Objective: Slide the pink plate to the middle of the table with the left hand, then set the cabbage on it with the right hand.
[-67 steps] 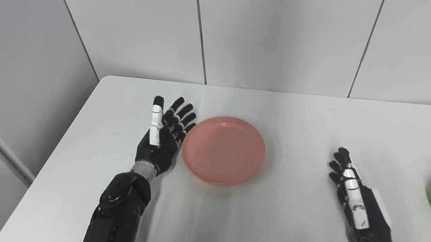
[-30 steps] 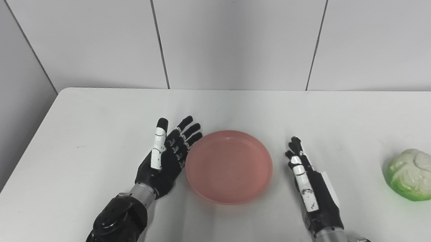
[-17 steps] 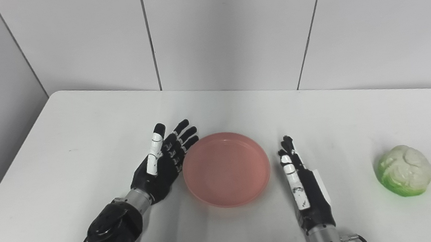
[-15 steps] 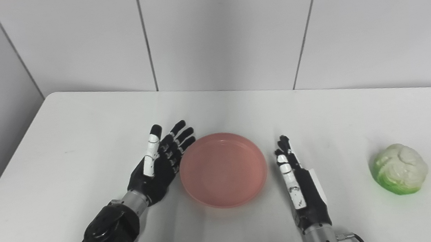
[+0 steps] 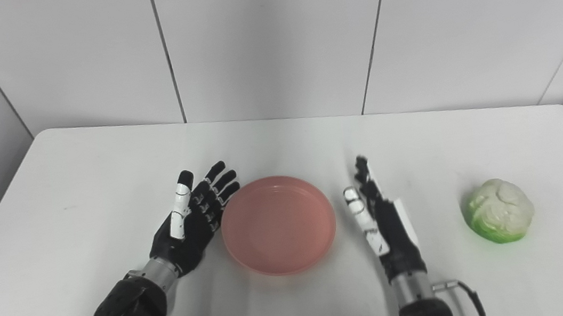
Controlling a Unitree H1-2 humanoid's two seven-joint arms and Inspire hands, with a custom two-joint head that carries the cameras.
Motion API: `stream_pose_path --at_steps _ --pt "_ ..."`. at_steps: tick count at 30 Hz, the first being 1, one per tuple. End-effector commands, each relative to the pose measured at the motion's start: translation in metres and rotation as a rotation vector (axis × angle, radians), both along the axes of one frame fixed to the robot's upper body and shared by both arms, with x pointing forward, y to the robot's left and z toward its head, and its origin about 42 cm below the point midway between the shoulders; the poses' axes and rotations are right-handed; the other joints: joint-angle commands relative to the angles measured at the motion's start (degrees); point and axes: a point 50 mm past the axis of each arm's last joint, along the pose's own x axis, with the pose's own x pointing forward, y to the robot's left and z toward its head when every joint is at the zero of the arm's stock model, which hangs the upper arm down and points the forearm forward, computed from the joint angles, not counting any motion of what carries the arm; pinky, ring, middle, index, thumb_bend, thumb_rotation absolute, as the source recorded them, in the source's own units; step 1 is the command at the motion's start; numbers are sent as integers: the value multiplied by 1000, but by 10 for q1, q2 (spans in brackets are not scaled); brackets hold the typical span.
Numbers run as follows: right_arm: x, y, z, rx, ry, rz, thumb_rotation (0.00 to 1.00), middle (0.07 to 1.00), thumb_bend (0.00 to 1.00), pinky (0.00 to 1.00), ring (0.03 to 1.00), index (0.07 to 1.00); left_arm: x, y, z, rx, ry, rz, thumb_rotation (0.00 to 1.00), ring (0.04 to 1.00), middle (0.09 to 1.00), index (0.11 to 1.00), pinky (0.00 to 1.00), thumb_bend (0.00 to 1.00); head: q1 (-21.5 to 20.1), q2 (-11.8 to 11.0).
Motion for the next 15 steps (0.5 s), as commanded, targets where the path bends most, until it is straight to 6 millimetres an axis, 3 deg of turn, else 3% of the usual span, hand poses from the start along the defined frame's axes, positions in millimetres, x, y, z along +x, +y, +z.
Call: stream_pose_path --at_steps 1,15 --pt "6 -6 30 -23 -99 -9 1000 1000 750 976 985 1000 -12 12 -28 37 87 6 944 954 952 953 940 866 -12 -1" --pt "2 -49 102 -284 -251 -163 992 975 867 860 930 1000 -10 32 -37 23 76 19 929 944 948 942 927 857 -84 -7"
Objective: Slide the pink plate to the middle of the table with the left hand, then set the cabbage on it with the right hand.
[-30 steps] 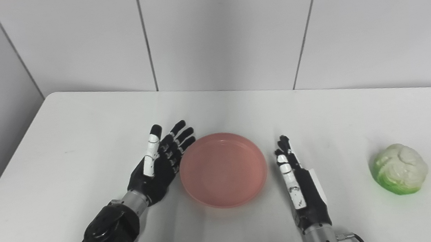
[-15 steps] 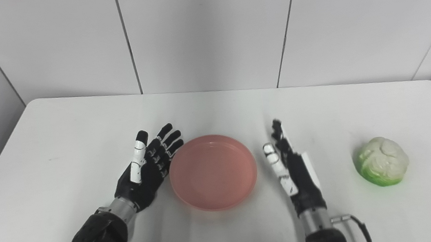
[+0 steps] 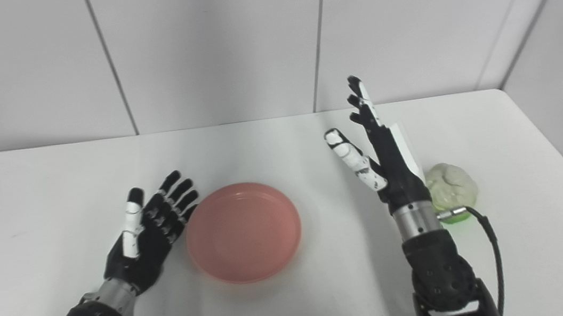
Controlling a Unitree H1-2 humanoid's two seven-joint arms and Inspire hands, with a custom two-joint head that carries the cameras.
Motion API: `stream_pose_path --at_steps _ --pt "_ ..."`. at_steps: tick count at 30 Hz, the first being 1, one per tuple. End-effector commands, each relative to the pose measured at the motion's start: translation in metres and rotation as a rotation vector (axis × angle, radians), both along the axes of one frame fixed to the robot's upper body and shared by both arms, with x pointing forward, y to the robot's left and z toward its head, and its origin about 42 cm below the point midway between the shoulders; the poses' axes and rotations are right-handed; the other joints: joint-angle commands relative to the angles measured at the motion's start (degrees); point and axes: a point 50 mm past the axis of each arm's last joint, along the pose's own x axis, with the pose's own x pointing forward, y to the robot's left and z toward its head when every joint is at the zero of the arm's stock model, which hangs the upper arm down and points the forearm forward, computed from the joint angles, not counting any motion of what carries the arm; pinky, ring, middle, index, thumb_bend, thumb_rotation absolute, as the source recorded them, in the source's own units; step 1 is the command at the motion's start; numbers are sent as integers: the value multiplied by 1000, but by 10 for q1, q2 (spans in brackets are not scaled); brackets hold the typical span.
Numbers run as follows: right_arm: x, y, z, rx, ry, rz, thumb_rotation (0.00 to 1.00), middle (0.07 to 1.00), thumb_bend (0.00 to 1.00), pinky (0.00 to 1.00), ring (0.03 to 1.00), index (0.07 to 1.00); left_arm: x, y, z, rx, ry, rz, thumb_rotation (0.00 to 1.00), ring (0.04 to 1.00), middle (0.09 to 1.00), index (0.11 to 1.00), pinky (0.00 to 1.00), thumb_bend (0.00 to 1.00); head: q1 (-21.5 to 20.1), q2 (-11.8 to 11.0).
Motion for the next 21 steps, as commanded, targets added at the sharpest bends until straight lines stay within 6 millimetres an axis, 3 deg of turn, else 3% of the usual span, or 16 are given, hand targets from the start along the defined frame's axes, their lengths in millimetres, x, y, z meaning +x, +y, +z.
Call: stream_pose_path --at_steps 1,2,4,6,11,17,21 --pt "0 -10 28 -78 -95 -43 998 971 896 875 934 1000 -12 18 -30 42 107 30 926 940 944 940 921 862 -4 -1" --pt "-2 -16 32 -104 -98 -56 992 973 930 759 924 1000 -12 20 -31 44 105 28 929 939 943 941 918 865 -5 -1" --pt "-6 -27 39 -134 -100 -67 980 978 950 680 921 1000 -11 24 -33 45 103 24 932 938 942 941 916 864 -16 -4" --pt "-7 -41 45 -145 -96 -76 927 982 972 684 928 997 -10 27 -35 35 105 23 930 940 943 940 918 859 -23 -6" --pt "-10 -72 53 -217 -83 -149 817 956 993 832 900 1000 -6 38 -37 15 108 16 893 941 948 942 912 865 -37 -11" --pt "-18 -102 58 -295 -54 -237 718 978 1000 856 946 1000 -5 46 -42 15 115 18 893 929 935 931 894 874 -51 -15" --pt "-24 -119 59 -371 -13 -320 712 980 1000 869 954 1000 -2 53 -48 4 108 8 888 919 930 924 876 876 -60 -16"
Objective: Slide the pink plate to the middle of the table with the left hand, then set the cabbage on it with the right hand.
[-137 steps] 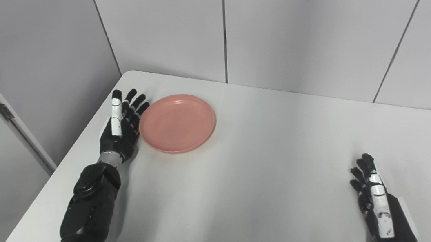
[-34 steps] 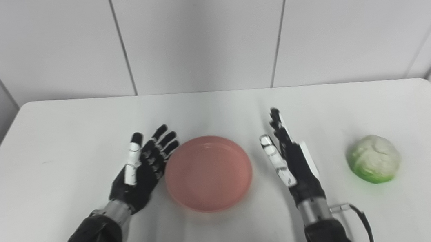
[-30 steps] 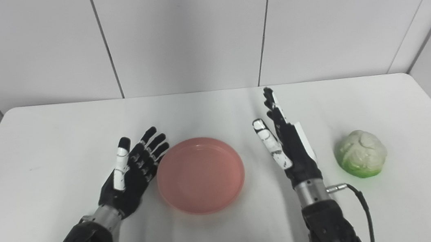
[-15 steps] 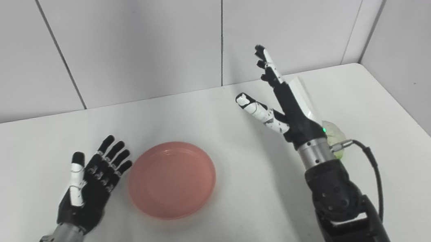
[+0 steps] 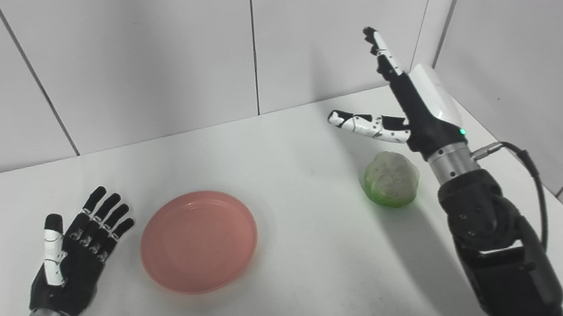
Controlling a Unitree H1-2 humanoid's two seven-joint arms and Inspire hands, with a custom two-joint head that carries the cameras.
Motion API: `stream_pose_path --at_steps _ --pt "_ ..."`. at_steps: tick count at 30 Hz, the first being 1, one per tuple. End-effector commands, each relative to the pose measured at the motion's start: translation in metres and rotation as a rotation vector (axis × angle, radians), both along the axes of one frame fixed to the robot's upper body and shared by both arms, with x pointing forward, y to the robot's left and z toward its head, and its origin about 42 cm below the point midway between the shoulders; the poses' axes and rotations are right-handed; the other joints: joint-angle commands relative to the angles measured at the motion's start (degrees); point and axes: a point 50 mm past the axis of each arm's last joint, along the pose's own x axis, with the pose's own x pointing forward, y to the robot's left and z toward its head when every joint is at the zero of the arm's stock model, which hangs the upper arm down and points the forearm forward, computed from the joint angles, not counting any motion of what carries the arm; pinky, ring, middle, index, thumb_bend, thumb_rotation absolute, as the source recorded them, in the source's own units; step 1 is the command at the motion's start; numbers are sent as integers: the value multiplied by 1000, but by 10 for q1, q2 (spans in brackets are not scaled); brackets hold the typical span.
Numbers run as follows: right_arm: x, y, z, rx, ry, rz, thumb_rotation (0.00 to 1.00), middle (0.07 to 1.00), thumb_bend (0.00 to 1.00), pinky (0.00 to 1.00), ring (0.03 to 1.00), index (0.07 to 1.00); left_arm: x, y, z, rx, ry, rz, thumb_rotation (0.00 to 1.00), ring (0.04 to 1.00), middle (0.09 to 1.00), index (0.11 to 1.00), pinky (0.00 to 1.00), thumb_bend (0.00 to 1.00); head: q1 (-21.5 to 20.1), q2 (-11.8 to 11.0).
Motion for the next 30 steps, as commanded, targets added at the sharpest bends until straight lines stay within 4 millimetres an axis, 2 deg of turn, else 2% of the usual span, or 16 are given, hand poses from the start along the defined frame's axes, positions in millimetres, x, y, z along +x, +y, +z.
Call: stream_pose_path --at_steps 1,4,9,14,18,19,26,28,30 --pt "-3 -14 16 -56 -30 -55 709 981 1000 871 955 1000 -18 19 -38 43 140 22 888 919 930 925 875 876 -2 -1" --pt "-6 -24 16 -68 -17 -89 679 984 1000 894 969 1000 -16 23 -41 53 138 16 894 917 928 922 875 876 -6 -3" --pt "-4 -36 11 -128 5 -139 682 982 1000 886 965 1000 -14 28 -43 39 130 16 882 917 929 926 876 874 -12 -1" --pt "2 -44 -1 -124 117 -167 664 963 1000 813 919 998 -14 32 -45 24 136 14 874 908 920 918 872 868 -15 1" --pt "9 -52 -15 -61 207 -142 560 998 1000 889 980 1000 -12 35 -46 48 135 16 880 908 917 915 877 879 -20 0" --pt "9 -54 -17 -65 217 -146 536 1000 1000 883 977 1000 -12 35 -46 48 135 18 877 906 917 914 880 879 -22 0" --pt "16 -65 -32 -53 280 -171 472 1000 1000 891 986 1000 -12 38 -48 34 140 29 861 900 915 915 879 874 -24 3" --pt "19 -68 -37 -50 309 -180 457 1000 1000 860 971 1000 -12 40 -49 33 142 27 856 903 916 917 882 871 -23 5" --pt "22 -71 -42 -60 343 -192 486 1000 1000 860 978 1000 -12 41 -49 34 147 28 849 907 919 919 886 867 -22 5"
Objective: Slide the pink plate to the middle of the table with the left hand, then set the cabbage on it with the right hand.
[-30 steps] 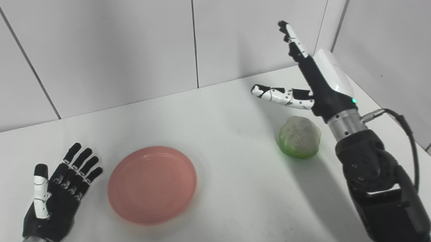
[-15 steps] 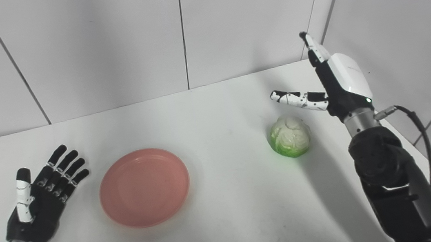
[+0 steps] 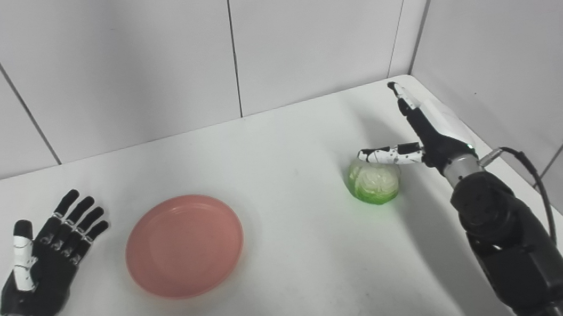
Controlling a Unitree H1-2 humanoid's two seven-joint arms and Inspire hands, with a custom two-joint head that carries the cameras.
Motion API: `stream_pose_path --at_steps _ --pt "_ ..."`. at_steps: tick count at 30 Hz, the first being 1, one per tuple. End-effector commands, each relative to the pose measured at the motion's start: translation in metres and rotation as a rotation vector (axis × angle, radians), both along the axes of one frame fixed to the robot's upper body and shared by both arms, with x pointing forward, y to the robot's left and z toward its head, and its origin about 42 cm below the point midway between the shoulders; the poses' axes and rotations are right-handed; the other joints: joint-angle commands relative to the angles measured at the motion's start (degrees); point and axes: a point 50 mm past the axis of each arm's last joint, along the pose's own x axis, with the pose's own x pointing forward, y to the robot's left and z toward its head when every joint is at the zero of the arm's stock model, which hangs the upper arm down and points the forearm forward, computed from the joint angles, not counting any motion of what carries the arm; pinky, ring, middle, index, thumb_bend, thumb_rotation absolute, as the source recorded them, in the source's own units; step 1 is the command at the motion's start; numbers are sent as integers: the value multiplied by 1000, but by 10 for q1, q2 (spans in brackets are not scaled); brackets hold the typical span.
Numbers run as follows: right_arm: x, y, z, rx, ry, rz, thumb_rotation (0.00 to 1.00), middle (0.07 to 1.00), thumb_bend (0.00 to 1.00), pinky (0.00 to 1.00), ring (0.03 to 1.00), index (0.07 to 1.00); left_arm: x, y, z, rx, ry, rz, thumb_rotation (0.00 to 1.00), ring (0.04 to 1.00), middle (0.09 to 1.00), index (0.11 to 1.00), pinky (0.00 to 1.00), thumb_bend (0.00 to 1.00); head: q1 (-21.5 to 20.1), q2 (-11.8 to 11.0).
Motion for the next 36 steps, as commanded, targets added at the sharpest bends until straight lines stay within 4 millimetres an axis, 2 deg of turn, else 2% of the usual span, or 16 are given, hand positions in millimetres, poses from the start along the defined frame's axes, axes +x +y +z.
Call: stream_pose_path --at_steps 1,10,20,30,36 --pt "6 -9 17 -49 -12 -18 505 1000 1000 848 972 1000 -28 23 -44 28 159 39 847 906 919 918 885 868 1 0" --pt "17 -21 -5 -11 51 -38 533 1000 1000 872 997 1000 -29 26 -45 29 162 46 841 913 933 929 895 861 -2 7" --pt "25 -23 -21 52 90 -16 550 1000 1000 866 1000 1000 -30 27 -41 29 158 51 833 916 936 934 898 856 -3 10" --pt "30 -17 -23 37 107 -5 585 1000 1000 898 1000 1000 -30 28 -42 33 164 51 826 911 931 929 888 859 1 16" --pt "31 -16 -18 1 93 -11 614 1000 1000 872 990 1000 -30 27 -41 37 162 55 821 908 928 926 888 870 4 17"
